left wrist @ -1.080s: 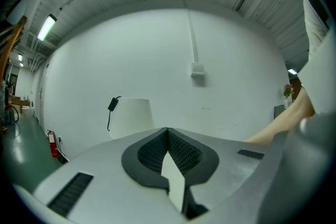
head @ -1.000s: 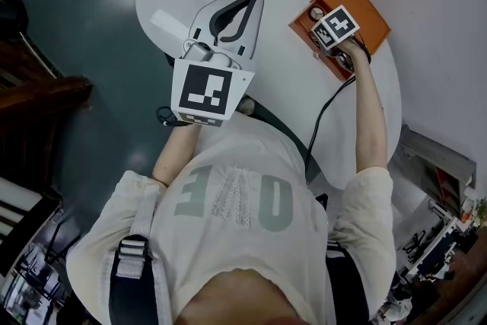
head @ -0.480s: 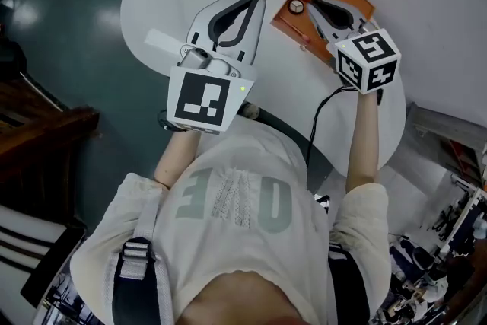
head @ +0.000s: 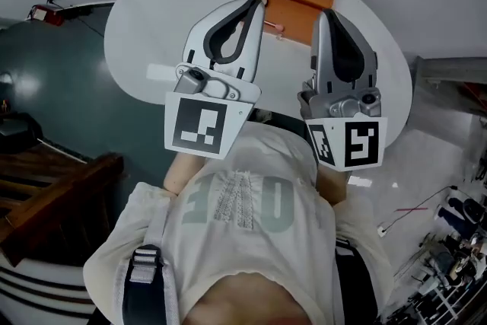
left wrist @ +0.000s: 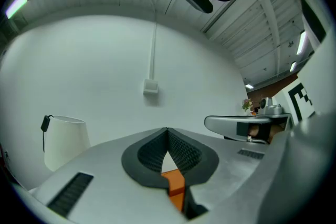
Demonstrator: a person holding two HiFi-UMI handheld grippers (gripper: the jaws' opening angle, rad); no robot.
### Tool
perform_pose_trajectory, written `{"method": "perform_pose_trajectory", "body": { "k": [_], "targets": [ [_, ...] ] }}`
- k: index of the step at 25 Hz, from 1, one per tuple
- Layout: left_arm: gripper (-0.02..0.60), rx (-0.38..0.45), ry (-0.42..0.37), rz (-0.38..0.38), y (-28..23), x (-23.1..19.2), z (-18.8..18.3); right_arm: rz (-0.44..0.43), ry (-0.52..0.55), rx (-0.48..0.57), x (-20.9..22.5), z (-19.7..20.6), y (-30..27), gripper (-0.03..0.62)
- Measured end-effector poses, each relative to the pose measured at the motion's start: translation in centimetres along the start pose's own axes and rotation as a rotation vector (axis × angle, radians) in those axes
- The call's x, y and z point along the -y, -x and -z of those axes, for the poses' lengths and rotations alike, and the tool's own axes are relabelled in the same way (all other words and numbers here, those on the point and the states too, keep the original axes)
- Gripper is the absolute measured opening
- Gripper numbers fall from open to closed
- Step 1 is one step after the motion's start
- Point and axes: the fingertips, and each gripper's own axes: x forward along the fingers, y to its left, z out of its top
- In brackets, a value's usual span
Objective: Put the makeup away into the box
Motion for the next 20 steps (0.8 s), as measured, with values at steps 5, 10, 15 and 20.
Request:
{"method": "perform_pose_trajectory", "body": {
  "k": [5,10,15,20],
  "targets": [
    [0.008,0.001,0.009,0.04,-0.4,1.4,-0.2,0.103,-0.048,0.037,1.5,-0.6,2.6,0.005],
    [0.007,-0.001,0.0,0.065,-0.7,2.1,0.0,0.135,-0.026,0.039,2.1,-1.0,3.7,0.005],
    [0.008,-0.008,0.007,0.102,-1.3,2.8,0.4,0.171,-0.015,-0.034,4.7,0.6,3.8,0.005],
    [0.006,-0.022,-0.005,0.134,-1.6,3.6,0.9,0.31,-0.01,-0.19,14.1,5.8,5.9,0.201]
  ]
}}
